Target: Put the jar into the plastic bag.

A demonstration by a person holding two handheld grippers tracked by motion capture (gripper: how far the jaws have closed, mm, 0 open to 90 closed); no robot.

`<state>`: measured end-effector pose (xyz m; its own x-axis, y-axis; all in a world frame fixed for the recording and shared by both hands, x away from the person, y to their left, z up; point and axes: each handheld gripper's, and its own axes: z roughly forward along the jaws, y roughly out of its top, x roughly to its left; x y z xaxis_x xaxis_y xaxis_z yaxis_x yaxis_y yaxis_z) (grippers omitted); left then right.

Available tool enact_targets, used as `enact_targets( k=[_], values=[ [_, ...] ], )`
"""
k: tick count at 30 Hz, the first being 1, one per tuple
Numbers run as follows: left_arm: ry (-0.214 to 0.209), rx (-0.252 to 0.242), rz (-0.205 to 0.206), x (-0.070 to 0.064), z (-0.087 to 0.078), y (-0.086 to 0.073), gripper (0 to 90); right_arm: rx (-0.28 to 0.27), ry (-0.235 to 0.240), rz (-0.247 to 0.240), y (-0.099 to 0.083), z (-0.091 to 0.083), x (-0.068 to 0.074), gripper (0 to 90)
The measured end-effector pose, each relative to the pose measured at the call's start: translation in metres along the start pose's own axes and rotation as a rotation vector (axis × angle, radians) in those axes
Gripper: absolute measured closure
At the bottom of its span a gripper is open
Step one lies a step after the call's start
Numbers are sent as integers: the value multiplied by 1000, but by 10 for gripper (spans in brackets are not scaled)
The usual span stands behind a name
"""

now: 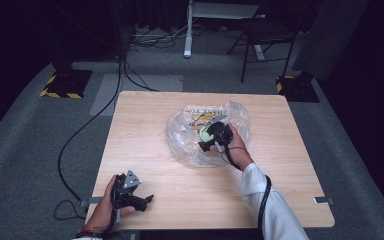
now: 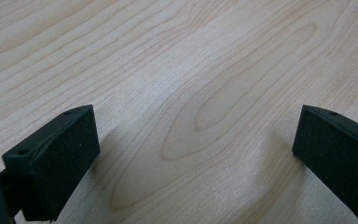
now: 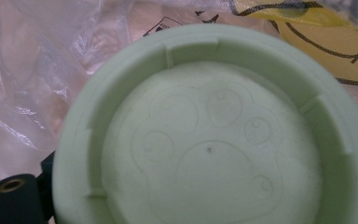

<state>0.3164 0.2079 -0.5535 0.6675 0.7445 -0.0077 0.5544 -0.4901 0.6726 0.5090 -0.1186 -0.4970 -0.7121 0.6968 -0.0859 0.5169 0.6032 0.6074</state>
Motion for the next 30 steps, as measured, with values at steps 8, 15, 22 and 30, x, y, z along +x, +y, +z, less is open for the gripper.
enact_targets(
  k=[8, 15, 22, 30],
  values=[
    [-1, 0, 0, 0, 0, 0, 1, 23, 4, 4, -3, 5, -2, 109],
    [0, 0, 0, 0, 0, 0, 1, 44, 3, -1, -5, 8, -2, 110],
    [0, 1, 0, 0, 0, 0, 1, 72, 11, -13, -8, 12, -2, 109],
    [-1, 0, 0, 0, 0, 0, 1, 93, 36, -21, -11, 13, -3, 107]
  ],
)
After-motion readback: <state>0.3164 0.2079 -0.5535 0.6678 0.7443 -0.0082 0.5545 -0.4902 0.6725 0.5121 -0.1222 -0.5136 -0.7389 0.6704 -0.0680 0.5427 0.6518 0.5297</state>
